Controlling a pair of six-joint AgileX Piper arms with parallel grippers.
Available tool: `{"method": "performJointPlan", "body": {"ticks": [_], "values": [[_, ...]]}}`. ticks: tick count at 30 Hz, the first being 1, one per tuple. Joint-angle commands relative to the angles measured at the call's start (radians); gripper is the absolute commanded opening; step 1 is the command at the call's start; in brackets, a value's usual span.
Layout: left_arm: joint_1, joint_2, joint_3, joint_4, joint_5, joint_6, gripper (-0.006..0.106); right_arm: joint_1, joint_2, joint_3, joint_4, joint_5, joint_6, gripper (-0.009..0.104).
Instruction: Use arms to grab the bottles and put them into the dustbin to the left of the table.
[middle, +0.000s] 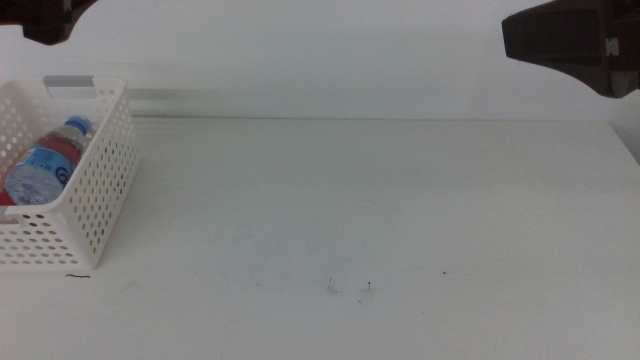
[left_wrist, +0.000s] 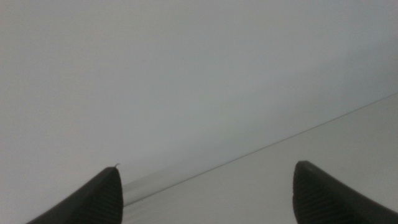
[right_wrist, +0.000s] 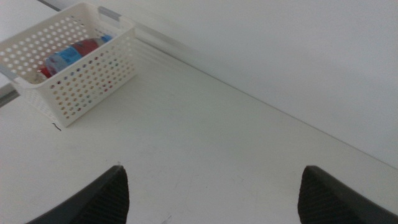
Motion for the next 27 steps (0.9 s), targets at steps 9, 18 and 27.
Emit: {"method": "performJointPlan", "body": {"ticks": [9, 18, 27], "values": [[0.000, 0.023, -0.038, 0.000, -0.004, -0.011, 0.094, -0.181, -0.034, 0.152, 0.082, -0.311, 0.000, 0.091], [0.000, 0.023, -0.038, 0.000, -0.004, -0.011, 0.094, -0.525, -0.292, 0.589, 0.094, -0.508, 0.000, 0.091], [0.000, 0.023, -0.038, 0.000, -0.004, -0.011, 0.094, -0.623, -0.783, 1.111, 0.089, -0.525, 0.000, 0.091]]}}
